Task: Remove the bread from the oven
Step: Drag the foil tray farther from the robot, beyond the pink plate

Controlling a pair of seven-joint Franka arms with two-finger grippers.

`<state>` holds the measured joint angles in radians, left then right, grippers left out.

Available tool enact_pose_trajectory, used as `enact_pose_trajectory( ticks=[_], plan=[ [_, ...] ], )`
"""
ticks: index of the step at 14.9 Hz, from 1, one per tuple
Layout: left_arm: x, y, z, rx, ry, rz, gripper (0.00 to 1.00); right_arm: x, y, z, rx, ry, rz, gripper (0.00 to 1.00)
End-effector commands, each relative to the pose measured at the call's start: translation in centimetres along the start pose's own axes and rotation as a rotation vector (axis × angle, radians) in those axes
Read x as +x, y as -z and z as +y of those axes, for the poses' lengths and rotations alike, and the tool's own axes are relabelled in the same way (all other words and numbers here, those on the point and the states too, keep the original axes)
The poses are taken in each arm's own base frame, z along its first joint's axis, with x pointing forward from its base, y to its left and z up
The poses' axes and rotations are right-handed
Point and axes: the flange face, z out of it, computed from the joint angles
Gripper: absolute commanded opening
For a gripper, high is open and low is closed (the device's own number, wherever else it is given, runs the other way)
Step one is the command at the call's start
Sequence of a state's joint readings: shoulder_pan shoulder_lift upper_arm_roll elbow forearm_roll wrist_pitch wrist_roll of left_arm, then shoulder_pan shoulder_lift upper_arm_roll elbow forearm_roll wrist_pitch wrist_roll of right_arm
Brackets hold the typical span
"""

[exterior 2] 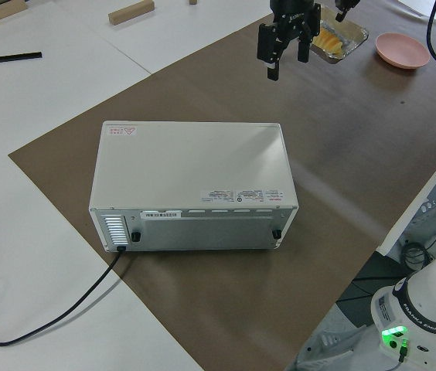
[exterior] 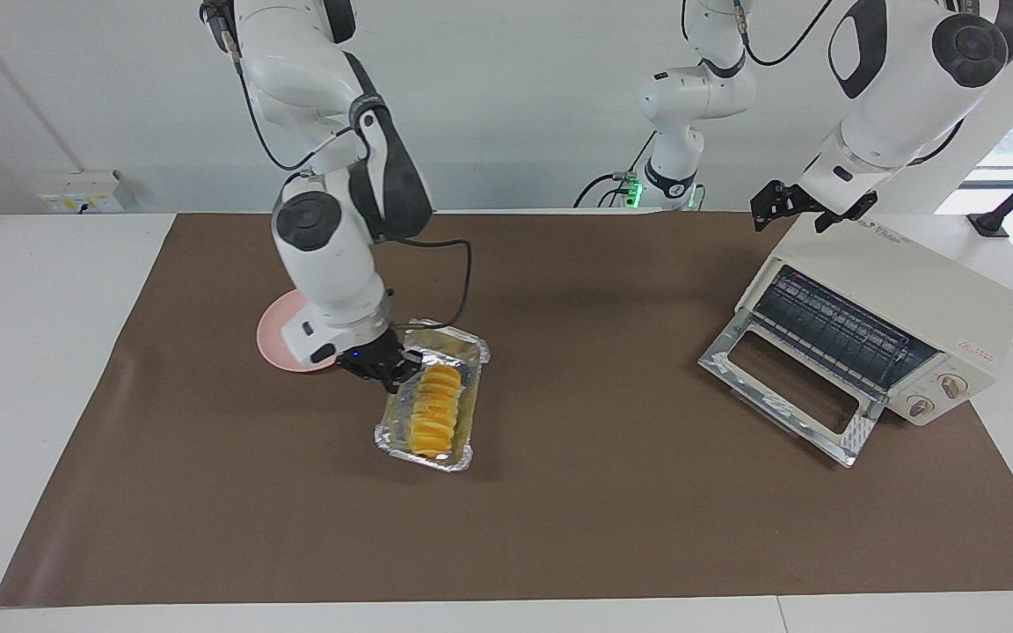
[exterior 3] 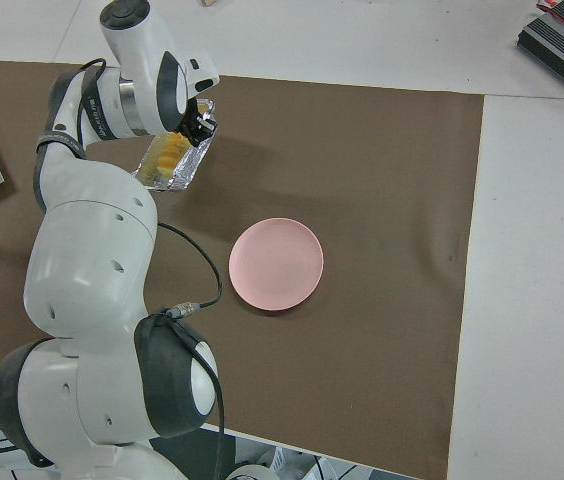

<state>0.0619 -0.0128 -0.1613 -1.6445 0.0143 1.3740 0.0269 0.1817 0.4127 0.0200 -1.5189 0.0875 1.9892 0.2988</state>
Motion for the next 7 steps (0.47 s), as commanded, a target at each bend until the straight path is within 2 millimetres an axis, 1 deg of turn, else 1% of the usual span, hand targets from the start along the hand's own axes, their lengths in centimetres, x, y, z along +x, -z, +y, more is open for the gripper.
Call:
enact_pose_trajectory(
  ticks=[1,2,3,5,7],
  plan=[
    [-0.3,0.4,-0.2,-0.009,0.003,-0.004,1.0,1.9,-1.0,5.4,0.021,0.112,0.002,0.0],
    [-0.3,0.4,-0.2,-0.009,0.003,-0.004,1.0,2.5,-1.5,7.5,0.019,0.135,0.012,0.0],
    [-0.3,0.4,-0.2,-0.009,0.003,-0.004,1.0,3.2,-2.6,9.0,0.018,0.162,0.023,0.0],
    [-0.3,0.4,-0.1,-0.009,0.002,-0.004,1.0,3.8,-3.8,10.7,0.016,0.185,0.038,0.0],
    [-0.3,0.4,-0.2,-0.009,0.003,-0.004,1.0,4.3,-4.7,11.5,0.013,0.204,0.066,0.0]
  ],
)
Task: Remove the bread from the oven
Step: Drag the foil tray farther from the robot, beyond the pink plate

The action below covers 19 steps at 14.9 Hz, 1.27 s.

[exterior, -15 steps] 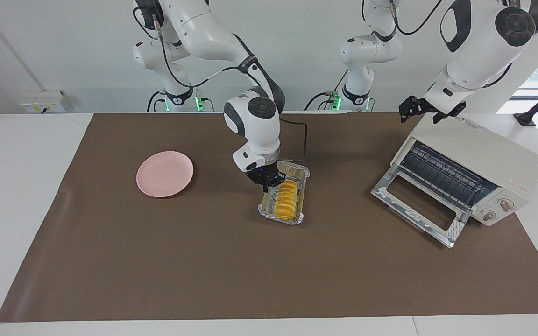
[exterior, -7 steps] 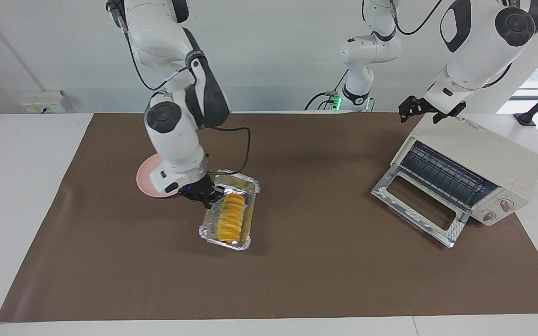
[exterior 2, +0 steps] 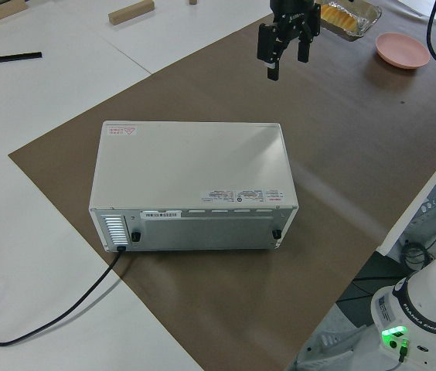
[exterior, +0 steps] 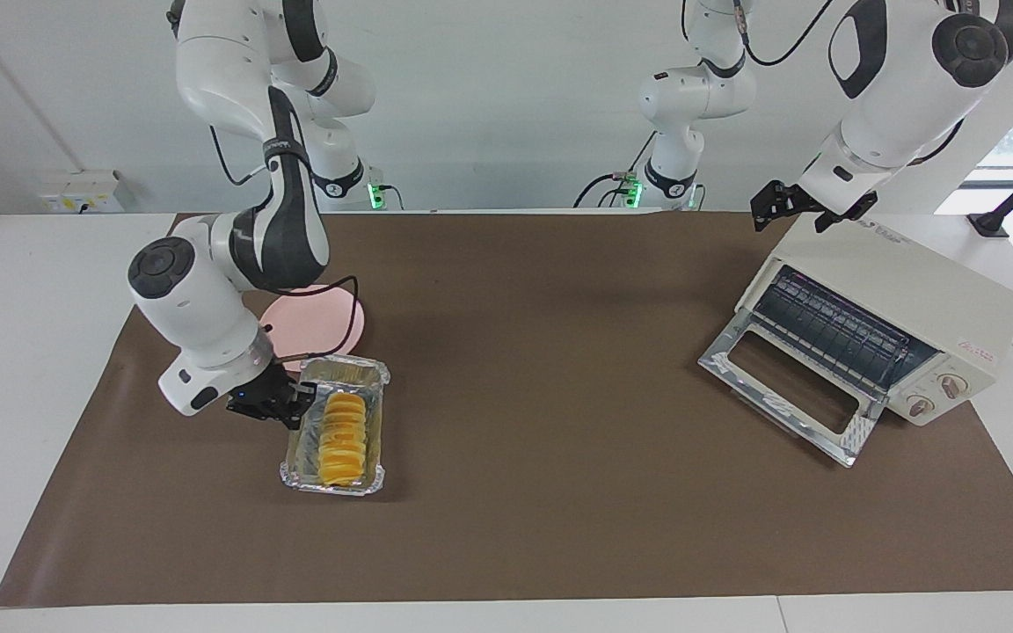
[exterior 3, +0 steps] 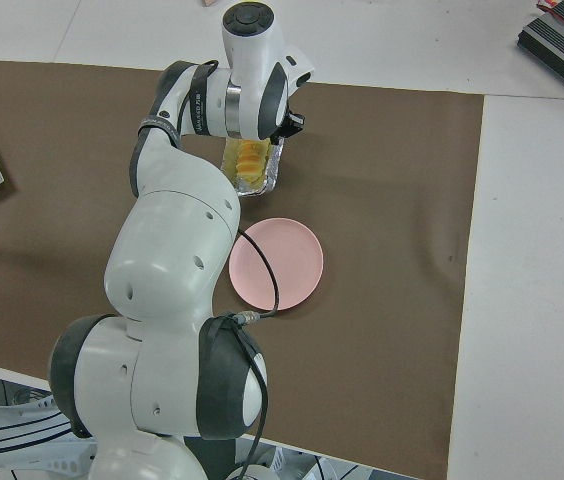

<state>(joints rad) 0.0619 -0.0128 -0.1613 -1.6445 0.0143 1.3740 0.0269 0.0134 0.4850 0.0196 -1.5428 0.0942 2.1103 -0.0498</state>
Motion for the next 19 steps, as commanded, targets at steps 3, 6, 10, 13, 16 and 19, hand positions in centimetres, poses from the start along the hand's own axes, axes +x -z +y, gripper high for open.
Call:
enact_pose_trajectory(
  ticks=[3,6,10,13,16,19],
  plan=[
    [-0.3,0.4,-0.2,-0.009,0.003,-0.004,1.0,0.7,-2.5,3.9,0.004,0.084,0.048,0.0],
    [-0.3,0.4,-0.2,-0.009,0.003,-0.004,1.0,0.9,-3.0,5.1,-0.01,0.102,0.06,0.0],
    [-0.3,0.4,-0.2,-0.009,0.003,-0.004,1.0,0.7,-3.3,4.6,-0.002,0.098,0.053,0.0],
    [-0.3,0.4,-0.2,-0.009,0.003,-0.004,1.0,0.3,-3.5,4.9,-0.007,0.111,0.018,1.0],
    [-0.3,0.4,-0.2,-0.009,0.003,-0.004,1.0,-0.3,-2.1,4.0,-0.012,0.142,-0.045,1.0],
    [-0.3,0.4,-0.2,-0.009,0.003,-0.004,1.0,-0.6,0.1,1.6,-0.016,0.154,-0.063,1.0]
  ],
)
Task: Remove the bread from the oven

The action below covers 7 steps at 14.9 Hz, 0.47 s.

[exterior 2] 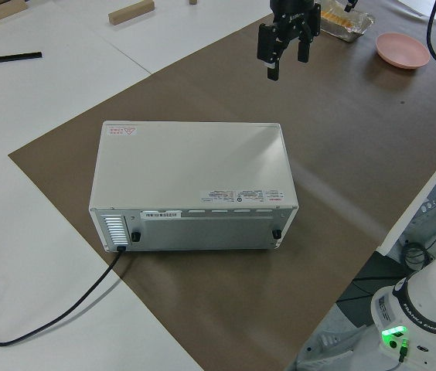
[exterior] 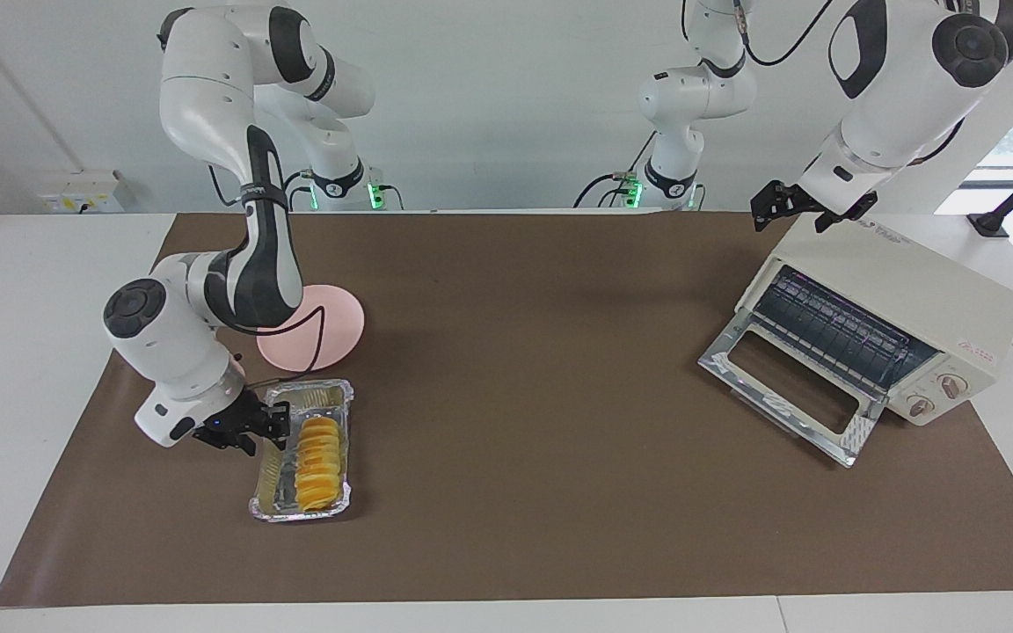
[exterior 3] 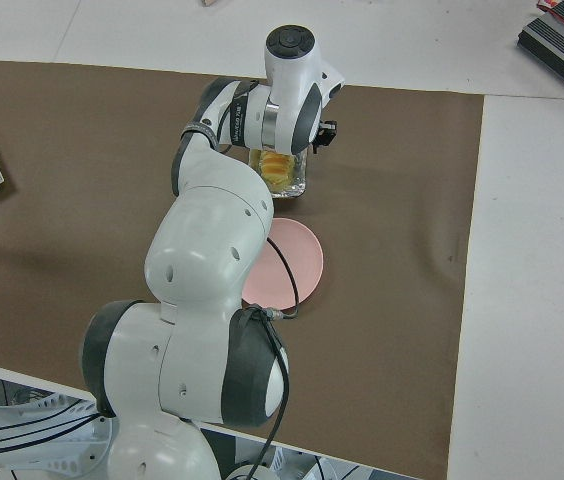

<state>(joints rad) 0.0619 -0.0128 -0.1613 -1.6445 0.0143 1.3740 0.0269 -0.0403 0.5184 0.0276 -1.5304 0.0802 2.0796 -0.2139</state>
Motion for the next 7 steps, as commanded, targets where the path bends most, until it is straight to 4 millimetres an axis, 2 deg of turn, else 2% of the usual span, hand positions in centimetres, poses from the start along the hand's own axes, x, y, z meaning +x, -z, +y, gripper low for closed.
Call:
enact_pose_trajectory(
  ticks=[1,5,7],
  plan=[
    [-0.3,0.4,-0.2,-0.009,0.003,-0.004,1.0,-0.2,2.0,-2.6,-0.013,0.025,-0.018,1.0],
    [-0.3,0.4,-0.2,-0.009,0.003,-0.004,1.0,0.1,1.0,-4.6,-0.092,0.021,-0.013,1.0],
    [-0.3,0.4,-0.2,-0.009,0.003,-0.004,1.0,-0.1,-0.7,-4.9,-0.114,0.042,-0.004,1.0]
  ],
)
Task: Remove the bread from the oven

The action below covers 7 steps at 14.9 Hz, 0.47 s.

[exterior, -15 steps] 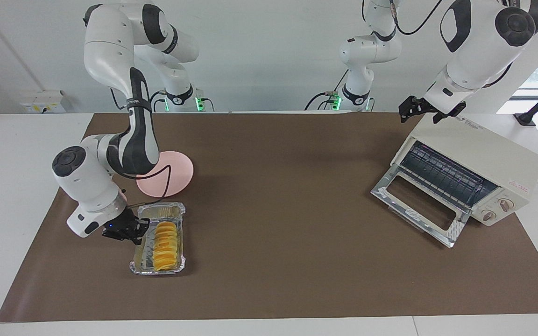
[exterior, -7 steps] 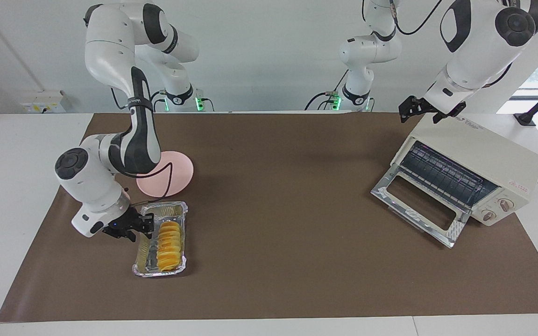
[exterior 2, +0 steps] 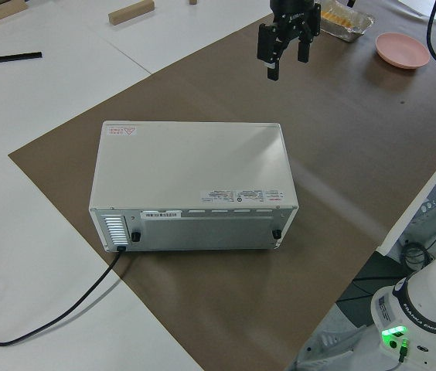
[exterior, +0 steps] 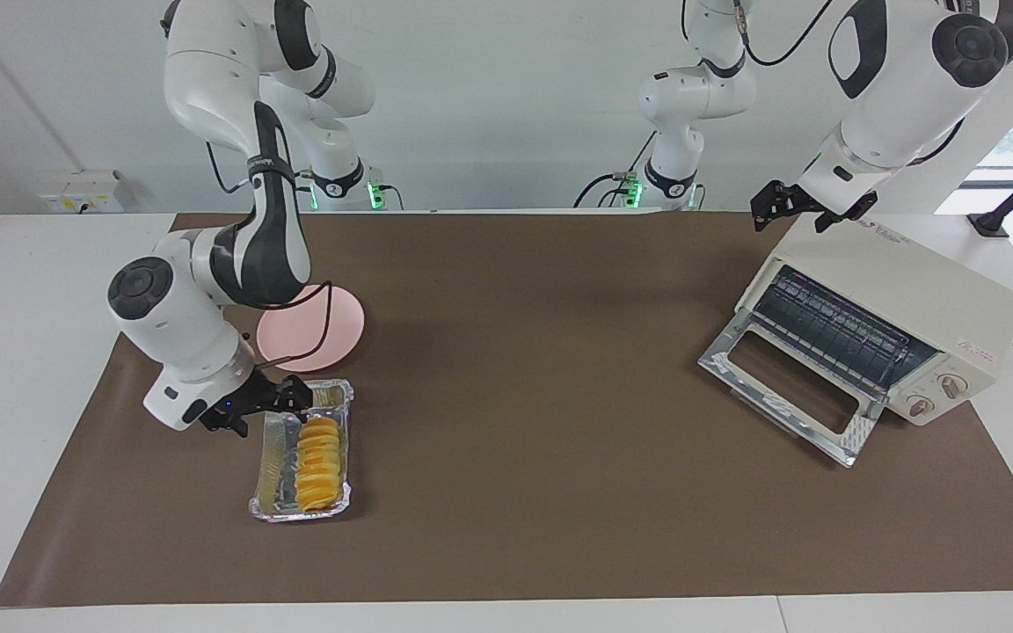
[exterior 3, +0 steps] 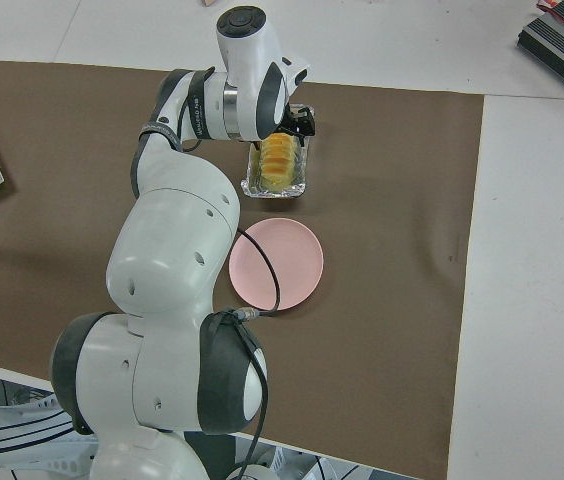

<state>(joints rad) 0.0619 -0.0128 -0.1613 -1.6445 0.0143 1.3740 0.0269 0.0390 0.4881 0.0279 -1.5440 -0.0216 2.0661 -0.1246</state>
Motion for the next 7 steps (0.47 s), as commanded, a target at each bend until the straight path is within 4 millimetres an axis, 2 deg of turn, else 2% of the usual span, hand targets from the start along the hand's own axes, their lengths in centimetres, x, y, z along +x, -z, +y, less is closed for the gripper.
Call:
enact_pose_trajectory(
  ticks=[1,3,4,7],
  plan=[
    [-0.3,0.4,-0.2,-0.009,0.003,-0.004,1.0,-0.2,-2.1,0.1,-0.034,0.005,0.019,1.0],
    [-0.3,0.4,-0.2,-0.009,0.003,-0.004,1.0,0.0,-3.0,-0.3,-0.038,-0.002,0.016,1.0],
    [-0.3,0.4,-0.2,-0.009,0.003,-0.004,1.0,0.3,-3.3,-1.4,-0.049,0.013,0.029,1.0],
    [-0.3,0.4,-0.2,-0.009,0.003,-0.004,1.0,0.5,-4.8,-2.1,-0.066,-0.002,0.043,1.0]
  ],
)
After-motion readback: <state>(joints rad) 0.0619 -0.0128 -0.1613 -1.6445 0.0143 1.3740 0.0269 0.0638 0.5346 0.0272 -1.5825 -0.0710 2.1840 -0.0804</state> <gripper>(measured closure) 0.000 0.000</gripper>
